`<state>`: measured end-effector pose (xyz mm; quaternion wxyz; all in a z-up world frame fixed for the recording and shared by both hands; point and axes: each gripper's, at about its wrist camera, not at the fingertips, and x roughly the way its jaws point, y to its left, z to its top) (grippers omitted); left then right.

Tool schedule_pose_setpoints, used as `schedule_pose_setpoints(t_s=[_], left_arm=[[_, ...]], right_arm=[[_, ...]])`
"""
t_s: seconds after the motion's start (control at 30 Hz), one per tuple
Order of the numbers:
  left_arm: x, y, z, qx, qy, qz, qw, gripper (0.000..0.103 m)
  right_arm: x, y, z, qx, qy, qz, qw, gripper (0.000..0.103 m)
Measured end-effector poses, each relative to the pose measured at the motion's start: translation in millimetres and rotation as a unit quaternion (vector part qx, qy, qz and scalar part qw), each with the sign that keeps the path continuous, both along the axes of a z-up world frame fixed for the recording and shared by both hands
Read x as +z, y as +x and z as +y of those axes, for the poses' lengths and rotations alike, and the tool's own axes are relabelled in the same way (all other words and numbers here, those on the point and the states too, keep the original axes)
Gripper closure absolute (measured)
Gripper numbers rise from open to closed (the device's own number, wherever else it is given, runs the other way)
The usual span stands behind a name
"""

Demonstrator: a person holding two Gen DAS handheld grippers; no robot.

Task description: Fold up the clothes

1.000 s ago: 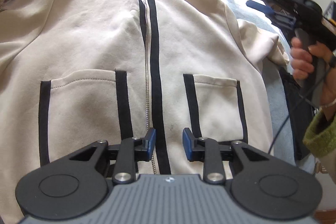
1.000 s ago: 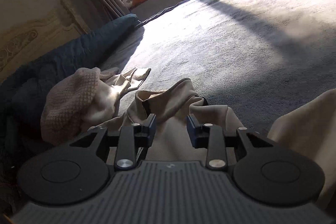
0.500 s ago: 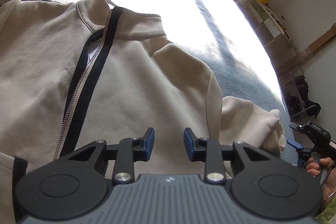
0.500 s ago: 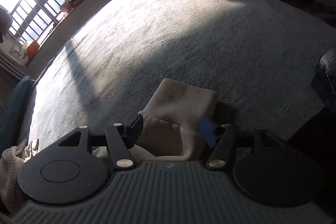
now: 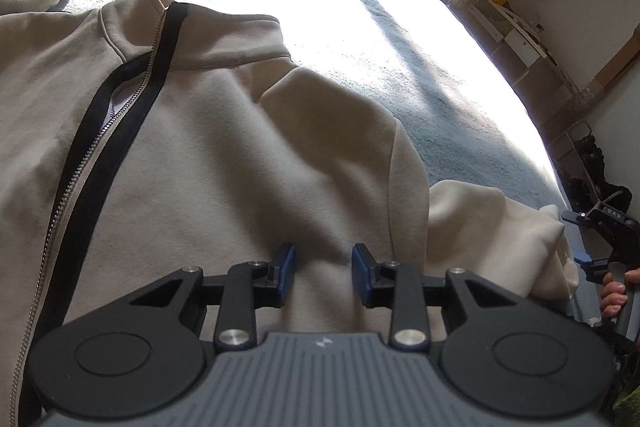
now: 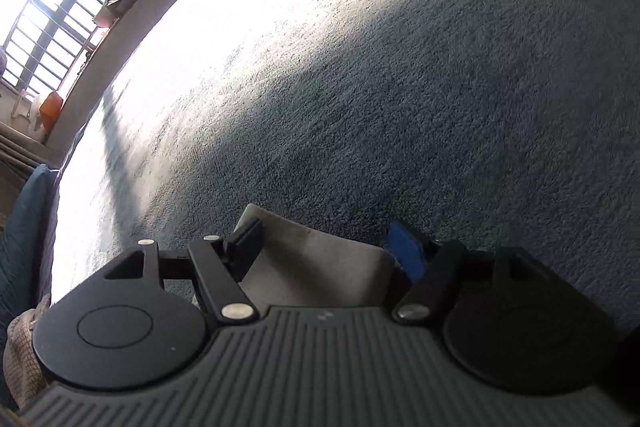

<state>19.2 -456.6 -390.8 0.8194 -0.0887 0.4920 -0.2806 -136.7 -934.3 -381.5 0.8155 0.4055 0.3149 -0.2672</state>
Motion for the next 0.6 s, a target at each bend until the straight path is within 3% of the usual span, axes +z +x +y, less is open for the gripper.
schedule_pose_setpoints(t_s=[0.1,0.17,0.2,0.27,0.3,0.37,0.43,0.47,0.53,0.6], left_arm=[[-0.4,-0.6,0.2,-0.003,0.002,-0.003,1.0,0.07],[-0.2,-0.7,0.5,-0.004,0.002,-0.006,1.0,0.07],[-0.3,-0.7,0.6,-0.004,0.002,-0.006,1.0,0.07],[-0.6,-0.7,0.6,-0.004,0.004,-0.009,0.9999,0.07],[-1.1,-0.9,0.5,-0.003,0.004,-0.01,0.9999,0.07],[-2.4,-1.4,0.6,0.0,0.003,-0.01,0.9999,0.07],[-3.9,-1.9,0.8,0.002,0.002,-0.011,0.9999,0.07],[-4.4,-2.1,1.1,0.002,0.001,-0.011,0.9999,0.07],[-4.4,-2.3,2.0,0.003,-0.001,-0.011,0.9999,0.07],[-4.8,-2.0,2.9,0.002,-0.002,-0.011,0.9999,0.07]], right_arm=[[2.2,10.4,1.3,0.046,-0.03,0.001,0.998,0.033],[0.8,19.2,1.5,0.086,-0.042,0.001,0.995,0.028],[-0.5,24.0,1.6,0.107,-0.045,0.003,0.993,0.021],[-11.3,36.0,4.0,0.154,-0.022,0.027,0.988,0.017],[-10.7,38.9,9.1,0.165,-0.038,0.04,0.985,0.018],[-3.5,43.4,19.1,0.187,-0.059,0.069,0.978,0.04],[8.2,41.7,27.3,0.198,-0.067,0.076,0.975,0.084],[15.9,39.9,31.6,0.204,-0.069,0.074,0.974,0.093],[36.1,31.1,41.5,0.204,-0.089,0.066,0.973,0.094],[67.4,9.8,44.3,0.178,-0.105,0.032,0.978,0.095]])
